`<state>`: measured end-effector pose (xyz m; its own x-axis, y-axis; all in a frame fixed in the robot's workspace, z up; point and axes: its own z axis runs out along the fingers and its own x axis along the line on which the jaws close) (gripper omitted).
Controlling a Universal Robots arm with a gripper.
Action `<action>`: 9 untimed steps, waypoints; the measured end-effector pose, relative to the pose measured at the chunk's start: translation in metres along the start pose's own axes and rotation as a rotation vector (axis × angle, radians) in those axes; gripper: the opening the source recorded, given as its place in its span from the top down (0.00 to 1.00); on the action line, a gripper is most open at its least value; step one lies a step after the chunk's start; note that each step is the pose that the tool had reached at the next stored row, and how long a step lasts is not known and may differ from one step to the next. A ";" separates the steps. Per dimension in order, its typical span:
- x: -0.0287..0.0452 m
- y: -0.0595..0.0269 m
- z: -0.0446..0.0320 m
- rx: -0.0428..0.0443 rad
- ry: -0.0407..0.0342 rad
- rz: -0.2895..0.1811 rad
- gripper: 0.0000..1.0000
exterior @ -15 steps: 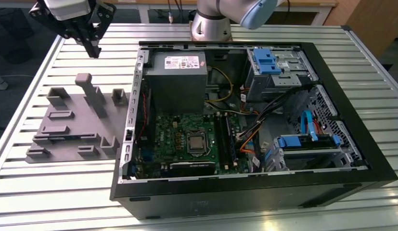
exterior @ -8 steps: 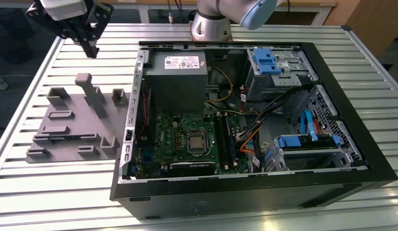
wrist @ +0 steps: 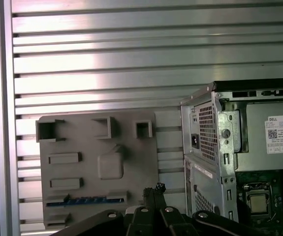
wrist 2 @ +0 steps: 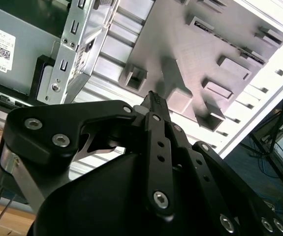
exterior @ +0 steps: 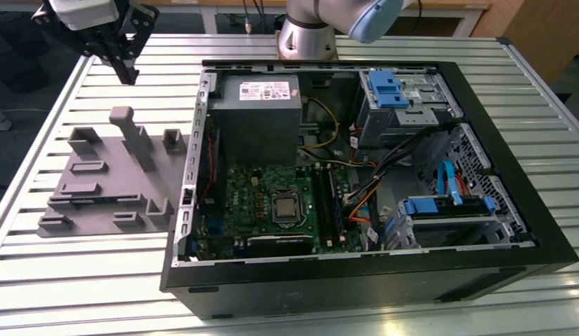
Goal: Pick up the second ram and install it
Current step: 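Reach for the second ram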
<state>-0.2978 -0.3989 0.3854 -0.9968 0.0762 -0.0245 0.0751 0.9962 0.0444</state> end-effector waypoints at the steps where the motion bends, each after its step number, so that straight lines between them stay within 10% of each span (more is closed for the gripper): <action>1: 0.0008 -0.0001 0.0000 0.0000 0.0000 0.000 0.89; 9: 0.0080 -0.0006 0.0002 0.0000 -0.0001 0.000 0.89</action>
<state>-0.3059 -0.3989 0.3849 -0.9968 0.0762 -0.0245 0.0751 0.9962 0.0444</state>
